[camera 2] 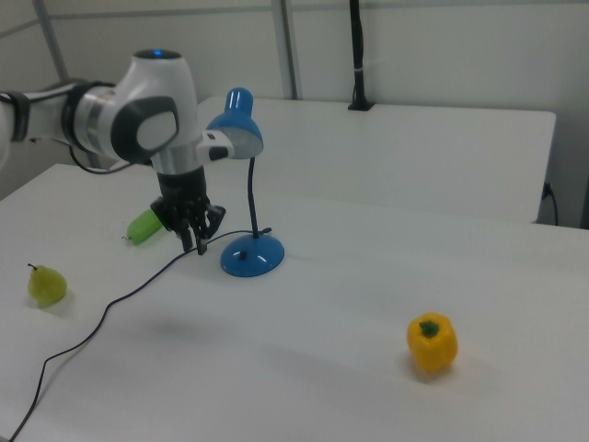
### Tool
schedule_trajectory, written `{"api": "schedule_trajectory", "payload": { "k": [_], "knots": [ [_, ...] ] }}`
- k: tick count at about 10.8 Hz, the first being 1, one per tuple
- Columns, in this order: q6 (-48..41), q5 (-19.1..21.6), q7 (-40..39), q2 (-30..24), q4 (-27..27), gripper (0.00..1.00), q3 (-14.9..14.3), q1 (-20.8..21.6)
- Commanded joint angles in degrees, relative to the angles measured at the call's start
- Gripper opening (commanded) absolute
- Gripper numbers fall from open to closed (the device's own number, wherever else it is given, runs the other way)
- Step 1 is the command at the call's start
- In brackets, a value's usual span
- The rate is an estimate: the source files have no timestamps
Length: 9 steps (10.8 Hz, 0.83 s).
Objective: Turn off lamp
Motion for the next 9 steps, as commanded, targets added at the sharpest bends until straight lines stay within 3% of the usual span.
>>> {"api": "schedule_trajectory", "payload": {
  "k": [1, 4, 6, 9],
  "knots": [
    [-12.75, 1.78, -0.13, -4.59, 5.07, 1.00, -0.58, -1.02],
    [-23.68, 4.07, 4.86, -4.77, 14.57, 1.00, -0.67, -2.70],
    [-24.32, 3.73, 13.19, -5.38, 16.61, 1.00, -0.32, -2.26],
    [-26.77, 3.28, 19.29, -6.95, 17.50, 1.00, 0.12, -1.73]
  ]
}}
